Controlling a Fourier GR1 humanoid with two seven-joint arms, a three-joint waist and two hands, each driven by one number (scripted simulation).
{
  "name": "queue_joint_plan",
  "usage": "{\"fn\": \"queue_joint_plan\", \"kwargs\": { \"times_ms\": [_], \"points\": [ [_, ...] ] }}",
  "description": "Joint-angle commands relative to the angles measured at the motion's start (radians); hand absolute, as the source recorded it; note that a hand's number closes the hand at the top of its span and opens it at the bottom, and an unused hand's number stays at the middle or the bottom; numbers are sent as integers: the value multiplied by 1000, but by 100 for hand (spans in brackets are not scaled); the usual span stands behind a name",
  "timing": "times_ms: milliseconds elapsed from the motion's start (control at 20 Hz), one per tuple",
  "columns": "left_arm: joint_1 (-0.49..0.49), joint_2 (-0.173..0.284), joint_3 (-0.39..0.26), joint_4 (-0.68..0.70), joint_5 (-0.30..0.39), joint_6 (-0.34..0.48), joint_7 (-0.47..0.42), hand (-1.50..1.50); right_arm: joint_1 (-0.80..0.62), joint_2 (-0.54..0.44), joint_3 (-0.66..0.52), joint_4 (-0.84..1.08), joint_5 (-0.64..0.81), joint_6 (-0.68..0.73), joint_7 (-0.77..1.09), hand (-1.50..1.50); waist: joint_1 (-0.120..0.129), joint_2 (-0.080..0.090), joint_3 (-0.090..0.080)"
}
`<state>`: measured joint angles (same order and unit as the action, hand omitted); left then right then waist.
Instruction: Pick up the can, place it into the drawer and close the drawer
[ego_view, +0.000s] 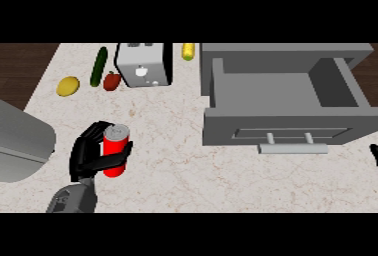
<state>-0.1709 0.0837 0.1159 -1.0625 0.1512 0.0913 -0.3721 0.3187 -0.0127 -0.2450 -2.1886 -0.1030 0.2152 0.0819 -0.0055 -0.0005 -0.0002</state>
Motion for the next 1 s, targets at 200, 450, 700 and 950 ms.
{"fn": "queue_joint_plan", "kwargs": {
  "times_ms": [200,450,700,950],
  "points": [
    [-25,61,19,-77,40,-76,53,150,9,-10,-7,33,-9,13,-40,-150,3,-1,0],
    [-78,63,-48,-218,9,-48,210,150,57,5,7,-5,4,-1,-56,-150,3,-3,1],
    [-156,-17,-118,-243,-57,26,222,150,20,-20,-47,46,-40,24,-73,-150,0,-1,1],
    [-277,-41,-167,-329,-112,102,383,150,-4,6,-11,-33,-13,-25,21,-150,0,-2,1]
  ]
}}
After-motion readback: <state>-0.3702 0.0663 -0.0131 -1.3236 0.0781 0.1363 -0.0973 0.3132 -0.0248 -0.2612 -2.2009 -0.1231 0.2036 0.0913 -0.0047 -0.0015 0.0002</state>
